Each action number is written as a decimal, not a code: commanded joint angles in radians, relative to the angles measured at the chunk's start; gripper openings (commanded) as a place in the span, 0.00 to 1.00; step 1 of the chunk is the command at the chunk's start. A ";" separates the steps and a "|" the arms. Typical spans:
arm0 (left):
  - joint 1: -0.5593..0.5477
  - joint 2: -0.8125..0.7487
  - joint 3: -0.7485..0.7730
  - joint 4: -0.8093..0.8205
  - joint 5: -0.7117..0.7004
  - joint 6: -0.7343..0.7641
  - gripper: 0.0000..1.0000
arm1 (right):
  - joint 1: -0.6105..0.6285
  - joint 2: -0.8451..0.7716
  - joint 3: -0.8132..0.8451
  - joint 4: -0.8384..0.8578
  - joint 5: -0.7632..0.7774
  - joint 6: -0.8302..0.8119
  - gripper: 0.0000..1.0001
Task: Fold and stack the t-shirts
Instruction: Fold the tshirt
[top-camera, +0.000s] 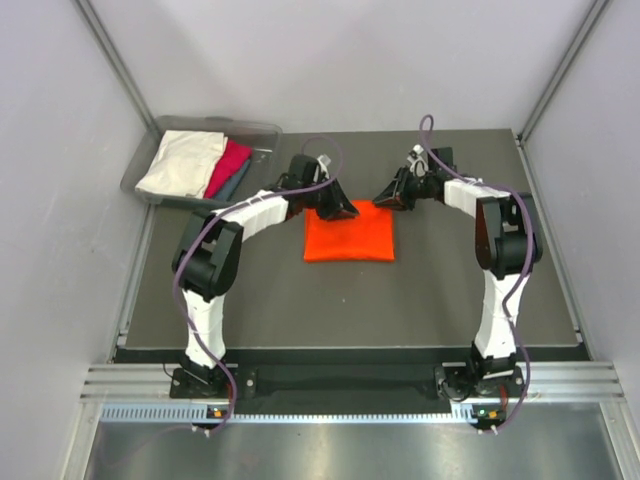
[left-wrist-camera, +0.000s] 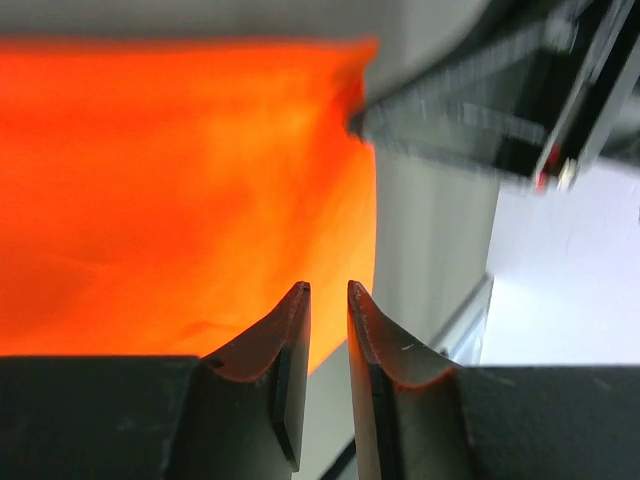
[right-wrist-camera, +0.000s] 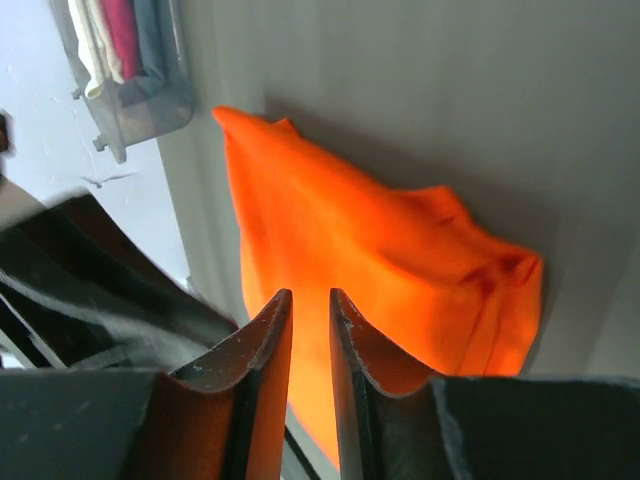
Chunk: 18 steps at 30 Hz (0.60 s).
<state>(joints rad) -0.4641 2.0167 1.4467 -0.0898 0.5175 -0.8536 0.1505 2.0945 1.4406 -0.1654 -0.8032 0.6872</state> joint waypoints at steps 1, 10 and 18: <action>-0.021 -0.001 -0.002 0.124 0.069 -0.024 0.26 | 0.003 0.061 0.030 0.159 -0.074 0.037 0.23; -0.015 0.050 0.037 0.114 0.053 -0.021 0.27 | 0.000 0.190 0.190 0.121 -0.082 0.029 0.32; -0.010 -0.008 -0.075 0.179 0.042 -0.056 0.26 | 0.004 -0.152 0.062 -0.181 0.010 -0.101 0.56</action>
<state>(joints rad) -0.4747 2.0655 1.4075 0.0128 0.5568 -0.8963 0.1471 2.1342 1.5574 -0.2916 -0.7891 0.6357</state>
